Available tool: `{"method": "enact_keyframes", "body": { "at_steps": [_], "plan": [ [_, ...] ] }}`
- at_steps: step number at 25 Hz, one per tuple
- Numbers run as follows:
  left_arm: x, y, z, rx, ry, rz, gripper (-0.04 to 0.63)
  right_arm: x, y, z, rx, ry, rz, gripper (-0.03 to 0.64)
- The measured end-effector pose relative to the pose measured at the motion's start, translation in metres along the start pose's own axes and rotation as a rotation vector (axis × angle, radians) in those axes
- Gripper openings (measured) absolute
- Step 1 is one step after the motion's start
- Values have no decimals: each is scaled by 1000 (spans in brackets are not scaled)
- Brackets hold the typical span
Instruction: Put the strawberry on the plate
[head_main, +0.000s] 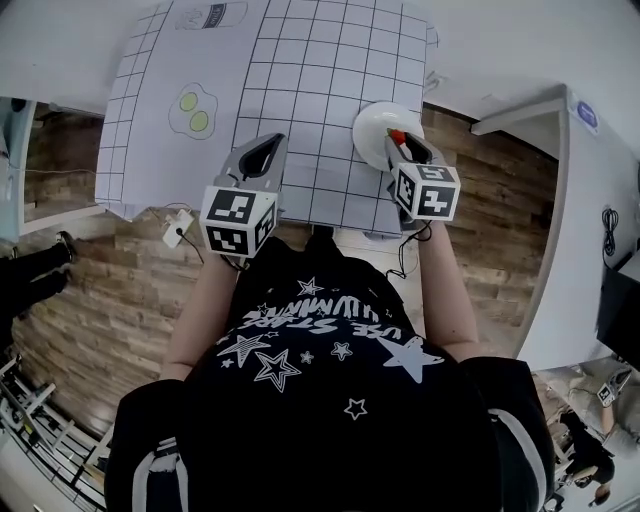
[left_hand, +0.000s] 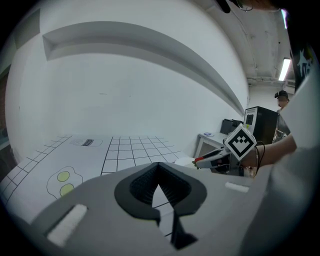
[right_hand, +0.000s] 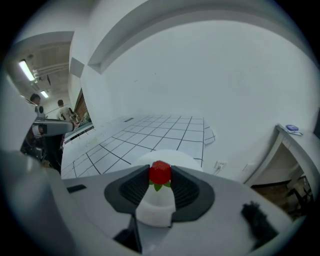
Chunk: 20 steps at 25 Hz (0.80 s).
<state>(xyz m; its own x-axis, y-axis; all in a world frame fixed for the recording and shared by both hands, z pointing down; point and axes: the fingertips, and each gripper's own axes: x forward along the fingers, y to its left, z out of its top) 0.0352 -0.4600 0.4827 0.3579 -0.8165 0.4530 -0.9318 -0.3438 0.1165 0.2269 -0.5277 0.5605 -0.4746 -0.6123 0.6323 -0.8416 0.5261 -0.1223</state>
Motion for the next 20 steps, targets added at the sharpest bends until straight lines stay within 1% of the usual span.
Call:
{"method": "enact_keyframes", "body": {
  "at_steps": [6, 13, 20],
  "plan": [
    [-7, 4, -5, 1, 3, 4, 9, 10, 1, -4, -16, 31, -29, 141],
    [-16, 11, -8, -2, 12, 10, 9, 18, 5, -14, -21, 77, -33, 141],
    [-27, 14, -12, 0, 8, 4, 9, 17, 5, -13, -17, 84, -69, 144]
  ]
}}
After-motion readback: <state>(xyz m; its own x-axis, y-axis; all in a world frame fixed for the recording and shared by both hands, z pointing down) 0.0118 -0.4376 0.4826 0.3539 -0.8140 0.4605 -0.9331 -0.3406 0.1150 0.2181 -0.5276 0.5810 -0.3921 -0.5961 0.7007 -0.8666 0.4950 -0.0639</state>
